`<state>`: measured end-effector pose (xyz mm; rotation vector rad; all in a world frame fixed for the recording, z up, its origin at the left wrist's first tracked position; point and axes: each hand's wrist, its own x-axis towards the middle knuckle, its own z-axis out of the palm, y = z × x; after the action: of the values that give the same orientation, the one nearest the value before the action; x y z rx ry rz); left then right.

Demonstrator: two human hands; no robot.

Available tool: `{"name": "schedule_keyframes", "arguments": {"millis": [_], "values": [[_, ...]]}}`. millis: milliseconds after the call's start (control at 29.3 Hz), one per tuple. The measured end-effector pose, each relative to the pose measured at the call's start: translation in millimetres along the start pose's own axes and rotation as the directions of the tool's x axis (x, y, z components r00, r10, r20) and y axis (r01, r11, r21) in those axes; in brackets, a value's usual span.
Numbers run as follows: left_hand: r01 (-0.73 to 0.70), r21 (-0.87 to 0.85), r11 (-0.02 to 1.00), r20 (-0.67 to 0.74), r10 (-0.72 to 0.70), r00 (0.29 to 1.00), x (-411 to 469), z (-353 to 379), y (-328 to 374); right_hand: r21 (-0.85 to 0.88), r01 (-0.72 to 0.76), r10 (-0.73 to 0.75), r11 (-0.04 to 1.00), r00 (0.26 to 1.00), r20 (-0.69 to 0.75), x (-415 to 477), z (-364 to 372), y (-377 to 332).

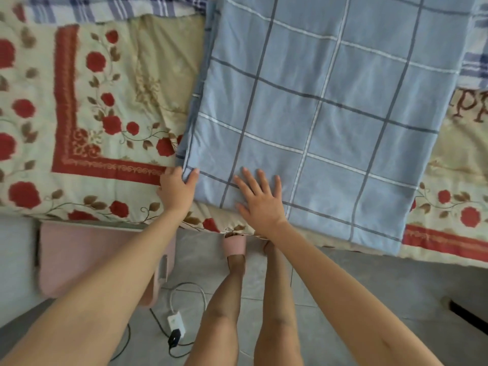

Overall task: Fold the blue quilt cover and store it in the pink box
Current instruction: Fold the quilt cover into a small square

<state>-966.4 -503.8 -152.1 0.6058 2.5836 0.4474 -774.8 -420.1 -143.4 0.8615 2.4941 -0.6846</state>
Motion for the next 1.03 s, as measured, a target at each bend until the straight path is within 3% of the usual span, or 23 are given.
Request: {"name": "schedule_keyframes", "arguments": {"millis": [103, 205, 376, 478, 615, 786, 888, 957, 1025], "values": [[-0.023, -0.196, 0.980, 0.072, 0.038, 0.997, -10.2, -9.5, -3.2, 0.129, -0.009, 0.012, 0.992, 1.000, -0.024, -10.3, -8.9, 1.2], [-0.078, -0.279, 0.957, -0.003, 0.080, 0.997, -15.9, -19.7, -6.4, 0.245, -0.041, 0.063, 0.969, 0.995, -0.083, -22.3, -8.9, 2.1], [0.024, -0.220, 0.975, 0.008, -0.023, 1.000, -19.9, -11.2, -21.8, 0.057, -0.065, 0.056, 0.996, 0.988, 0.145, -41.9, -0.6, 9.1], [0.113, -0.187, 0.976, -0.047, -0.124, 0.991, -11.4, -9.6, -13.9, 0.111, -0.037, 0.028, 0.993, 0.996, 0.085, -41.0, -6.0, 9.0], [-0.002, -0.290, 0.957, -0.044, -0.012, 0.999, -16.9, -17.6, -14.6, 0.092, -0.009, 0.011, 0.996, 1.000, -0.016, -43.1, -7.4, 7.9], [-0.010, -0.195, 0.981, -0.039, 0.002, 0.999, -16.9, -19.0, -24.6, 0.038, 0.029, -0.025, 0.999, 0.996, -0.084, -44.2, 3.3, 9.8], [0.114, -0.077, 0.991, 0.027, -0.112, 0.993, -9.7, -16.4, -15.9, 0.059, -0.252, 0.252, 0.966, 0.968, 0.009, -77.7, 25.8, 42.7], [0.216, -0.037, 0.976, 0.062, -0.213, 0.975, -2.7, -18.2, -2.1, 0.031, -0.459, 0.459, 0.888, 0.888, 0.032, -110.8, 44.1, 60.1], [0.232, 0.121, 0.965, 0.059, -0.240, 0.969, -0.5, -14.6, 13.1, 0.021, -0.583, 0.582, 0.812, 0.812, 0.037, -133.0, 51.9, 64.0]]}}
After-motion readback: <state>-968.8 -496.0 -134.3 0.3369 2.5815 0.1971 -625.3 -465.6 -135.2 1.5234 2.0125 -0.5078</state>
